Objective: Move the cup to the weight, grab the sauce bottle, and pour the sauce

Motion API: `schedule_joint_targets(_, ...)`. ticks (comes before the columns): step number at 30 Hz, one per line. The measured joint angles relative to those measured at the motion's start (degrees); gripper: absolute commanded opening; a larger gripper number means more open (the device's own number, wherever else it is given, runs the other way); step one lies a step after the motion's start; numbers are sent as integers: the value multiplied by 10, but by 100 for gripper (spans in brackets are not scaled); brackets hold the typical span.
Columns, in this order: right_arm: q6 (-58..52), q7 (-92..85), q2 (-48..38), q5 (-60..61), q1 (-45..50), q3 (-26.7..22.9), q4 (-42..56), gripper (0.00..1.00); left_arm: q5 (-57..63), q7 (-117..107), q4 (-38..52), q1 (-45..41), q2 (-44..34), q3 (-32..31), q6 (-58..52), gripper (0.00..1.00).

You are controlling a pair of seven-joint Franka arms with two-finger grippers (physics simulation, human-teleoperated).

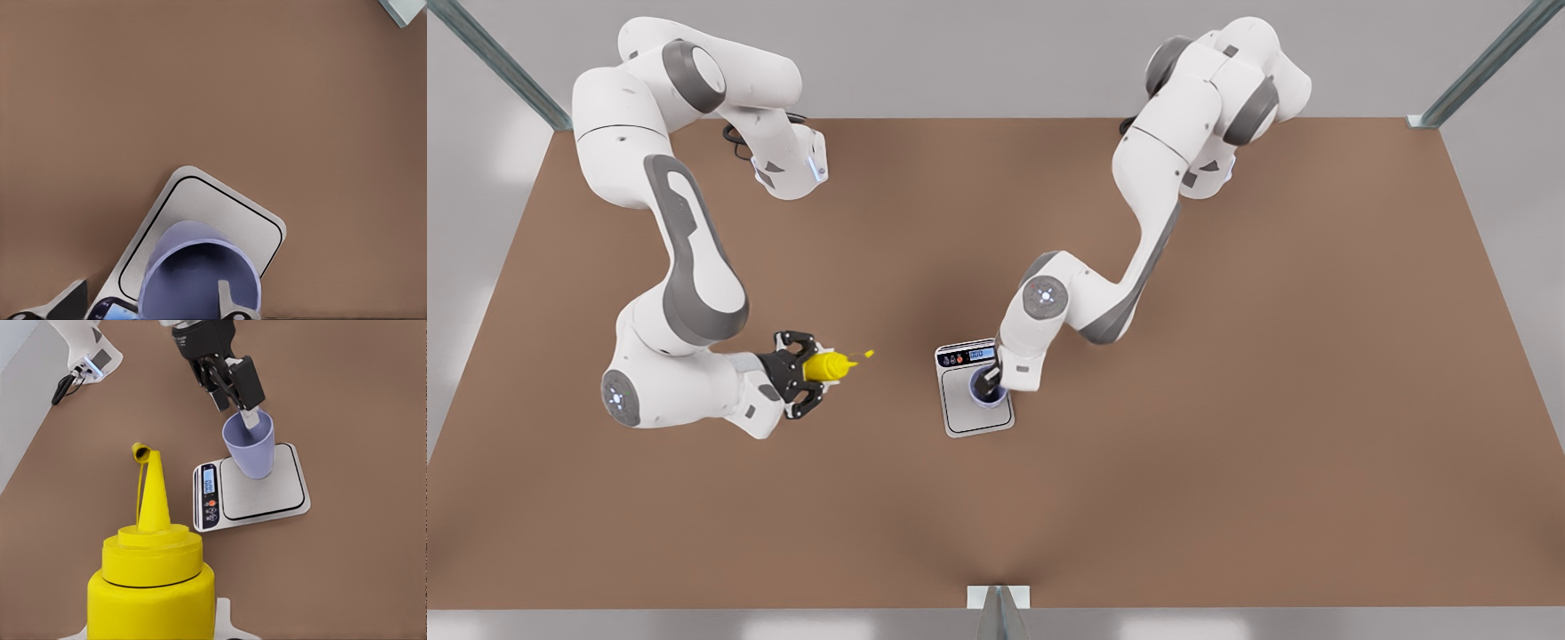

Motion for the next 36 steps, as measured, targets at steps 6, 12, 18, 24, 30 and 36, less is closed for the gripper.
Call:
schedule_joint_targets(6,49,102,-1,-9,78,-3,20,42,-75,101,203,268,-127,-2,-417,100)
schedule_joint_targets(12,148,231,16,-40,203,-93,43,42,45,631,102,365,-251,-13,-493,100)
schedule_joint_targets(18,167,265,32,-41,225,-93,67,42,85,626,-30,366,-289,-13,-385,100)
schedule_joint_targets(24,168,278,33,-43,226,-93,67,42,91,621,-30,365,-282,-13,-385,100)
schedule_joint_targets(30,167,235,31,-37,240,-79,67,43,92,620,-30,364,-280,-14,-385,100)
schedule_joint_targets(36,55,23,32,106,86,-80,61,43,93,600,-30,348,-277,-14,-386,100)
